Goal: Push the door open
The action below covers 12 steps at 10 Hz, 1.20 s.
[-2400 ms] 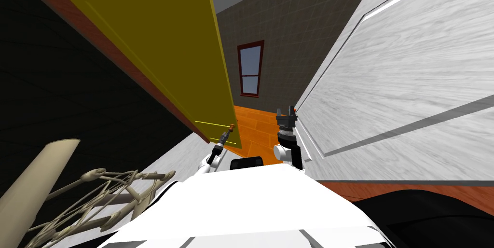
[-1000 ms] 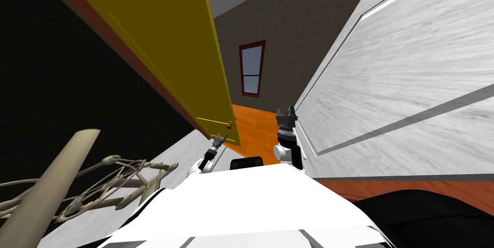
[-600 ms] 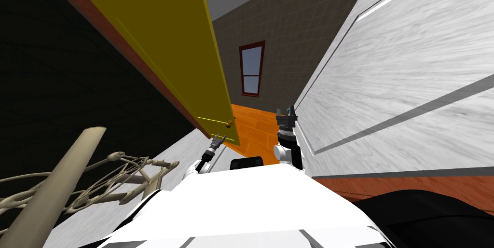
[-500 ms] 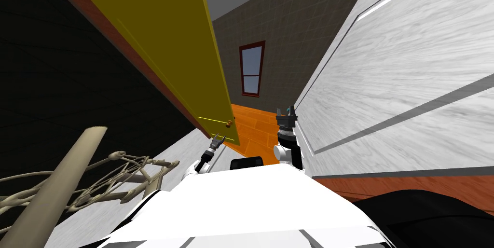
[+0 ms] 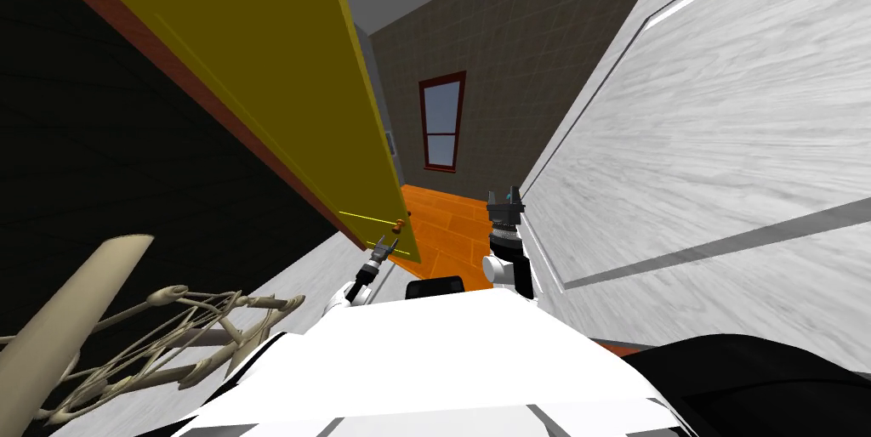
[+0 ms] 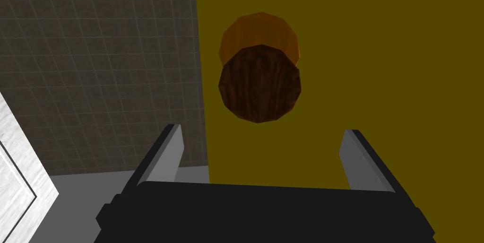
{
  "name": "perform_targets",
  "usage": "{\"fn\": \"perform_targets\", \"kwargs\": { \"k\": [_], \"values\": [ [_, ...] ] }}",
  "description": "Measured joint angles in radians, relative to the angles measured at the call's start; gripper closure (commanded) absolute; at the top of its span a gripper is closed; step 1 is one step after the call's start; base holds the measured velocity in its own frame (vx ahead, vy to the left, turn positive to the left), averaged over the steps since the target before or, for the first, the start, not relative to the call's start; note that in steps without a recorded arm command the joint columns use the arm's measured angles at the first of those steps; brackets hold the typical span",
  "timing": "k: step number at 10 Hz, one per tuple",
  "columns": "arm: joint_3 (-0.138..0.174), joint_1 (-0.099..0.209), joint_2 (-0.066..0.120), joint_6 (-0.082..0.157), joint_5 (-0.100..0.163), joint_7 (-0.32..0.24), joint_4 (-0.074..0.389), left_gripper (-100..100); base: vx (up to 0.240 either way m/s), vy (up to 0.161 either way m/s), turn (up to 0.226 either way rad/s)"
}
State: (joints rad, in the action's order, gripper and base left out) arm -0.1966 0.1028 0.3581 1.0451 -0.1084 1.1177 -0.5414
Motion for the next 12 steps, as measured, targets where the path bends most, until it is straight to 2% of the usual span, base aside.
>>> {"fn": "perform_targets", "kwargs": {
  "k": [3, 4, 10, 12],
  "values": [
    [0.007, 0.004, -0.009, -0.013, 0.003, 0.010, -0.003, -100, 0.150, -0.039, -0.027],
    [0.007, 0.005, -0.010, -0.014, 0.003, 0.011, -0.003, 100, -0.012, 0.003, 0.003],
    [0.005, 0.003, -0.010, -0.016, 0.002, 0.010, -0.001, 100, -0.012, 0.005, -0.004],
    [0.010, -0.003, -0.013, -0.022, 0.007, -0.018, -0.006, 100, 0.017, 0.000, -0.024]
  ]
}}
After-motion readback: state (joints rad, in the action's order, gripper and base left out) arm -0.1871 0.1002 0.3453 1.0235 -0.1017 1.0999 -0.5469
